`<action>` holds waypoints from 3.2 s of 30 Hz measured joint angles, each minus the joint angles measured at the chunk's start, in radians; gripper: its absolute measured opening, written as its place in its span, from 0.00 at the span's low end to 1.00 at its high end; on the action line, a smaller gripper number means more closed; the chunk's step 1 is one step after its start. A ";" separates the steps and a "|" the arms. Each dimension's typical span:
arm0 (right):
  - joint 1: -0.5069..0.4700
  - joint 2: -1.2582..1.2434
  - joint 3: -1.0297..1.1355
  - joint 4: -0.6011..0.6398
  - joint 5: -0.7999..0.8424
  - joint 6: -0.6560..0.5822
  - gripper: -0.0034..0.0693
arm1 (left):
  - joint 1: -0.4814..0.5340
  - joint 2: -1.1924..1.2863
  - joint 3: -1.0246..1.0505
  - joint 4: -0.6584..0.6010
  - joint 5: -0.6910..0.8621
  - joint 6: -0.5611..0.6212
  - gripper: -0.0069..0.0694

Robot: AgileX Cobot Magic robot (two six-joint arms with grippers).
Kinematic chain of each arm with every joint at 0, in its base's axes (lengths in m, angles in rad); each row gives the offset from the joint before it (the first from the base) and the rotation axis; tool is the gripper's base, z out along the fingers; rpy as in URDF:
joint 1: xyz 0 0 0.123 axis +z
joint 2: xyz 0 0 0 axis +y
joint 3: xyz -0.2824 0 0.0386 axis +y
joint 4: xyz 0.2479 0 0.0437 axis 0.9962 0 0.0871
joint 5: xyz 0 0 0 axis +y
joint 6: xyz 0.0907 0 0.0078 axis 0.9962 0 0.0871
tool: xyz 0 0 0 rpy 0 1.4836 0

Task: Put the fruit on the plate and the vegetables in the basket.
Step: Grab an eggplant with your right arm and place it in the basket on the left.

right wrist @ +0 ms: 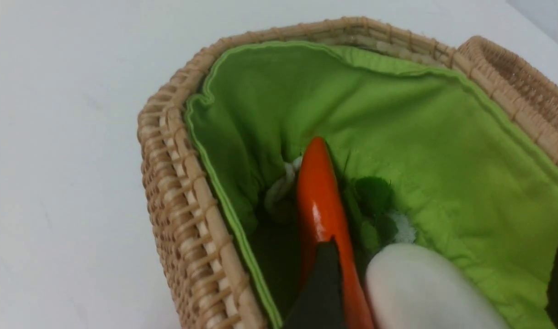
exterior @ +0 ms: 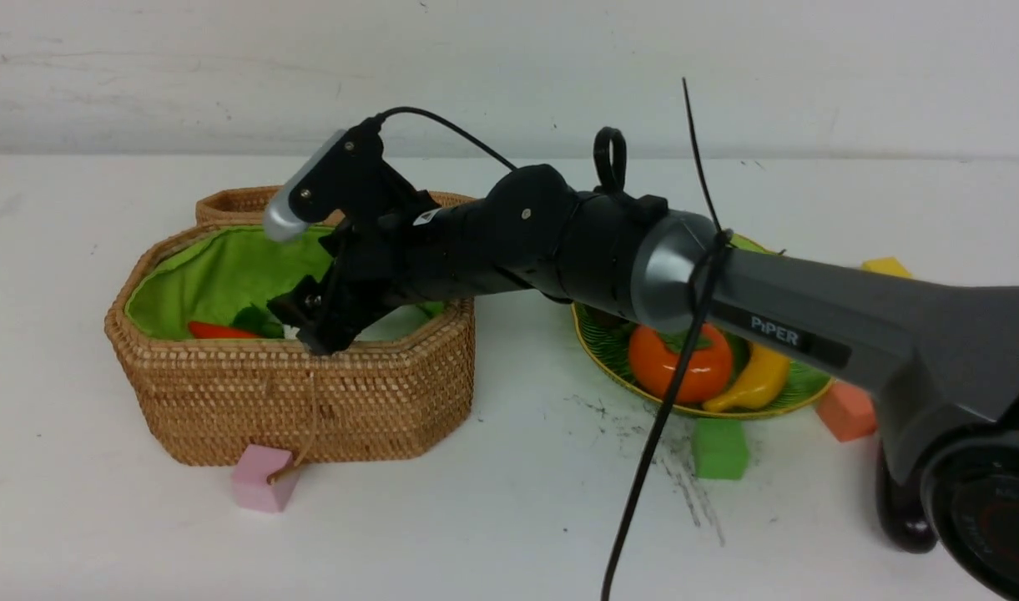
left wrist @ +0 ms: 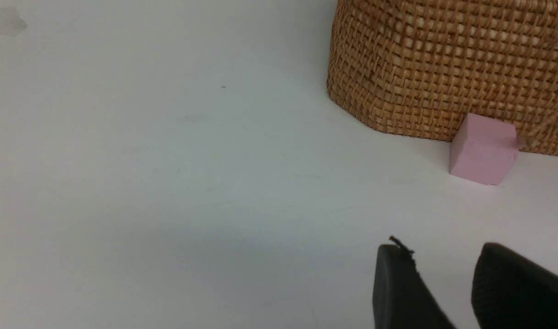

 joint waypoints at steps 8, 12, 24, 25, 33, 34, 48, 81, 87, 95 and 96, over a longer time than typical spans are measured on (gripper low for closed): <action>0.000 -0.019 0.000 0.003 -0.002 0.000 0.89 | 0.000 0.000 0.000 0.000 0.000 0.000 0.40; -0.010 -0.055 0.000 0.000 0.055 0.050 0.85 | 0.000 0.000 0.000 0.000 0.000 0.000 0.40; -0.330 -0.386 0.003 -0.612 0.771 0.843 0.81 | 0.000 0.000 0.000 0.000 0.000 0.000 0.40; -0.367 -0.401 0.013 -0.670 0.830 0.916 0.81 | 0.000 0.000 0.000 0.000 0.000 0.000 0.40; -0.547 -0.575 0.403 -0.765 0.859 1.172 0.81 | 0.000 0.000 0.000 0.000 0.000 0.000 0.40; -0.567 -0.617 0.503 -0.764 0.820 1.200 0.81 | 0.000 0.000 0.000 0.000 0.000 0.000 0.40; -0.702 -0.528 0.925 -0.680 0.330 1.257 0.80 | 0.000 0.000 0.000 0.000 0.000 0.000 0.40; -0.318 -0.664 0.422 -0.225 0.410 0.565 0.62 | 0.000 0.000 0.000 0.000 0.000 -0.001 0.40; -0.153 -0.254 -0.094 -0.222 0.531 0.473 0.62 | 0.000 0.000 0.000 0.000 0.000 -0.001 0.40; -0.046 0.199 -0.633 -0.406 0.706 0.433 0.62 | 0.000 0.000 0.000 0.000 0.000 -0.001 0.40; -0.039 0.221 -0.643 -0.427 0.711 0.438 0.62 | 0.000 0.000 0.000 0.000 0.000 -0.001 0.40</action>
